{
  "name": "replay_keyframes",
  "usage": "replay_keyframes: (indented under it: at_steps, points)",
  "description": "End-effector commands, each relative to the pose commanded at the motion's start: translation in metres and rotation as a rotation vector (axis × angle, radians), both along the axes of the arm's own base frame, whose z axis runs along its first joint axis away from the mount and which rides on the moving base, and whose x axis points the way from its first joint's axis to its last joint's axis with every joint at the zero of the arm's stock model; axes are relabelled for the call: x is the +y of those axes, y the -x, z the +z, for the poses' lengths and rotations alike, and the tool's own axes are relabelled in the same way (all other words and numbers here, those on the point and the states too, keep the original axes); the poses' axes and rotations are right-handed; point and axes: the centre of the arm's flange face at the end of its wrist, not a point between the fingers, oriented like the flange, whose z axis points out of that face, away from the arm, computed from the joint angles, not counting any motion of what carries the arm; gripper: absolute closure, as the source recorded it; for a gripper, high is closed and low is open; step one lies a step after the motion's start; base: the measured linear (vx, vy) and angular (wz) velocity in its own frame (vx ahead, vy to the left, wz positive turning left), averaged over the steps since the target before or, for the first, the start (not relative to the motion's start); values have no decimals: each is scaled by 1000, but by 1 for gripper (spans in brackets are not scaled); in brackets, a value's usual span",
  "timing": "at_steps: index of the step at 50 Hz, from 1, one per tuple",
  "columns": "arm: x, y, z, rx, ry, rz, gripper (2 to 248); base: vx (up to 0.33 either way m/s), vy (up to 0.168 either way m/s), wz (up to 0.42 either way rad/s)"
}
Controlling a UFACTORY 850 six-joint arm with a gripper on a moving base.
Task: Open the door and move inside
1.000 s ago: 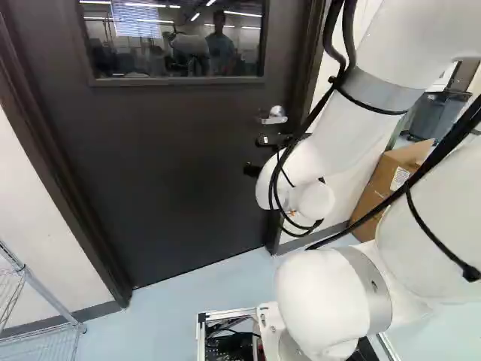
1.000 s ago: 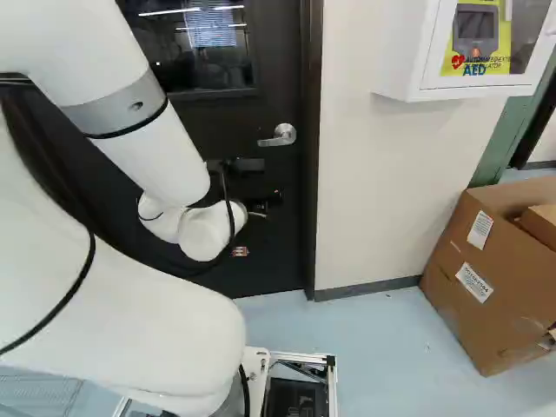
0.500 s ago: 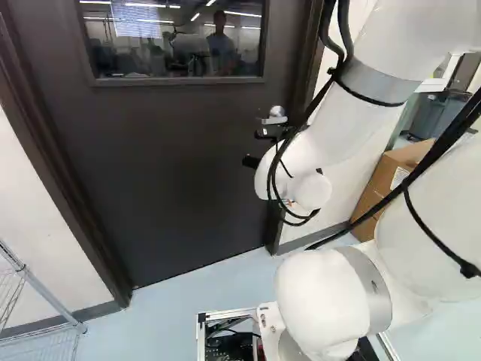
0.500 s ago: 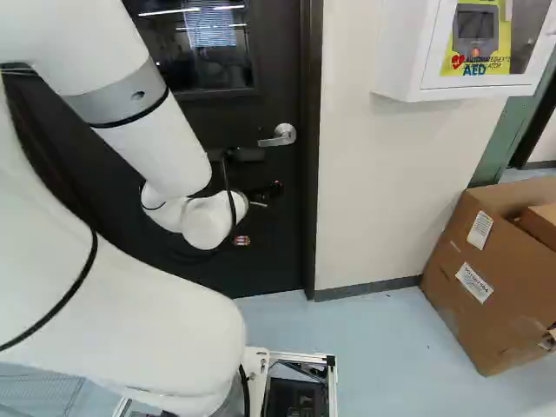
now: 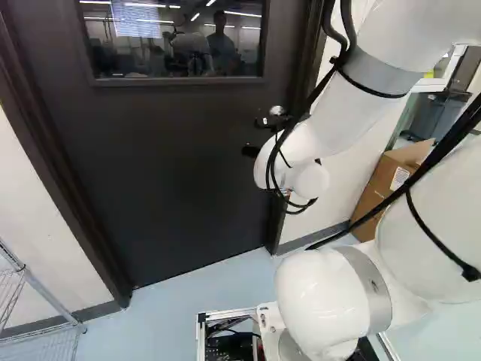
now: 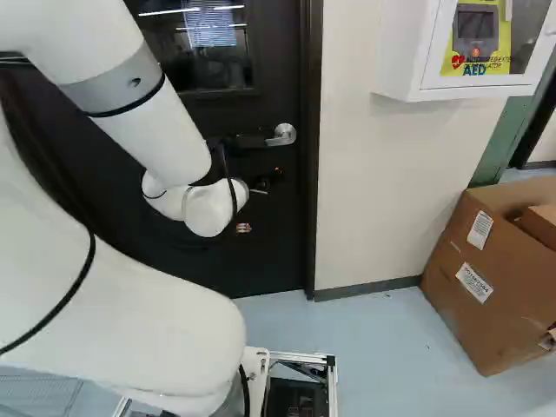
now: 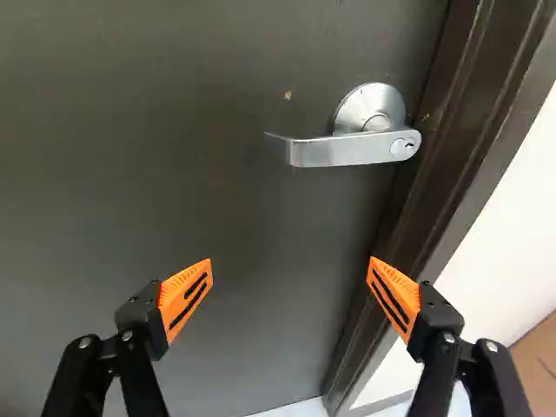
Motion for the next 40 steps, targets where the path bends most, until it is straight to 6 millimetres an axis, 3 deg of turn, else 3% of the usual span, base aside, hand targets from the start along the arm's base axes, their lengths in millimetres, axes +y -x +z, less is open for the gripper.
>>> replay_keyframes:
  at_steps: [40]
  points:
    - [2, -17, 40, -101, 0, 5, 3, 0, 0, 0]
